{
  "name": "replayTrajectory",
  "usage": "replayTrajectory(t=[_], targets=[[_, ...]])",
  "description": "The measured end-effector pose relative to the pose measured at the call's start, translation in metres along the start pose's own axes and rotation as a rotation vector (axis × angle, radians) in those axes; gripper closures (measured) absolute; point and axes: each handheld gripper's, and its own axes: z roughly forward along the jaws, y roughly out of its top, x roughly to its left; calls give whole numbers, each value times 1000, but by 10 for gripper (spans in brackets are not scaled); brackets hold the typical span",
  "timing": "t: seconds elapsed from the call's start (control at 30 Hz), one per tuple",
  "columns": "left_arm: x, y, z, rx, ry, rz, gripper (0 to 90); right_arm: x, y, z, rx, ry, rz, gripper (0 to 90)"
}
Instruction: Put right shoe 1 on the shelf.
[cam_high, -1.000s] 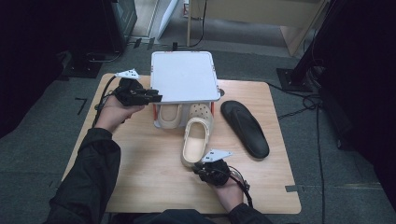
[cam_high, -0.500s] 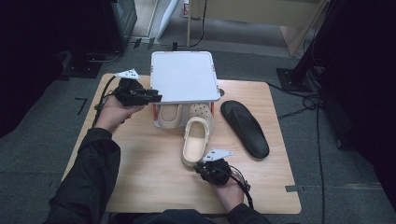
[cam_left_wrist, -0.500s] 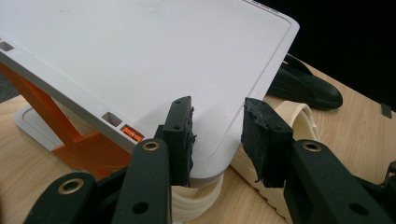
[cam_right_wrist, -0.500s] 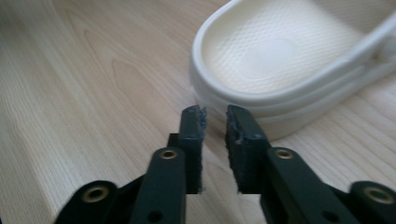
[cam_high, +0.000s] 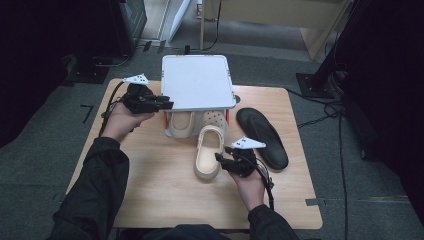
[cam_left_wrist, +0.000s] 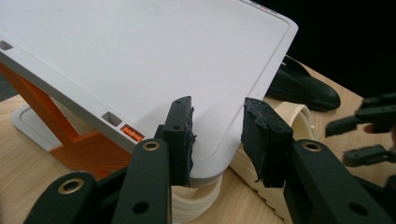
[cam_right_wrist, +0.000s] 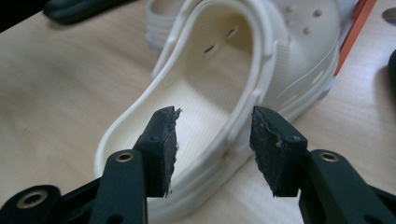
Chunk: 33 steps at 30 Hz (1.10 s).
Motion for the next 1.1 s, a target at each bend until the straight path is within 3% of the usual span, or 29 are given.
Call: replayTrajectory(t=[0.2, 0.37, 0.77, 0.97, 1.1], targets=[[0, 0, 0, 1, 5, 3, 645, -11, 11, 19, -8, -47, 40, 535], [-1, 0, 0, 1, 7, 7, 647, -20, 17, 22, -7, -41, 83, 691], [0, 0, 0, -1, 5, 4, 647, -22, 40, 29, -12, -52, -1, 720], [0, 0, 0, -1, 4, 4, 647, -22, 36, 19, -35, -16, 37, 636], [-1, 0, 0, -1, 6, 4, 646, -10, 27, 6, -26, 9, 6, 664]])
